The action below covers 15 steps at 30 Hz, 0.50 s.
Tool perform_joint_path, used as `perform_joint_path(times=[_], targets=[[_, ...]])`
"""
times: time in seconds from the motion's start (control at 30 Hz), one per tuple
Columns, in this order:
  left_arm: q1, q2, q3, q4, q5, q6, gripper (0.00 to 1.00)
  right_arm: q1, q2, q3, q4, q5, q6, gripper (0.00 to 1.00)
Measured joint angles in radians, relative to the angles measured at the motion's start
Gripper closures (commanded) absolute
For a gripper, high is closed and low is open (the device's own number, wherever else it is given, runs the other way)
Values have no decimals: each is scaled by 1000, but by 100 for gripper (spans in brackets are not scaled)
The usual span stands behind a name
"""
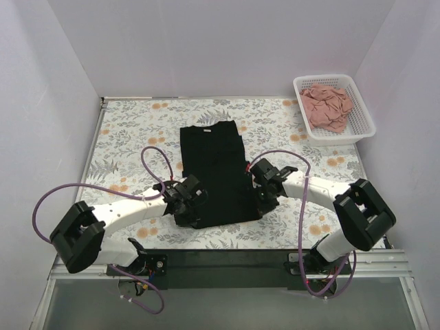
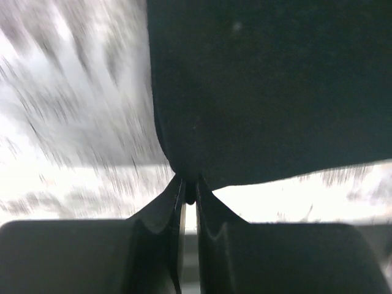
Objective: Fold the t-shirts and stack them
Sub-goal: Fold the tshirt
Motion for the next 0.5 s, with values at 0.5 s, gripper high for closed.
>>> perform_joint_path(times=[0.5], targets=[[-98, -142, 129, -230, 82, -119, 100, -10, -138, 105, -400, -138, -49, 99]])
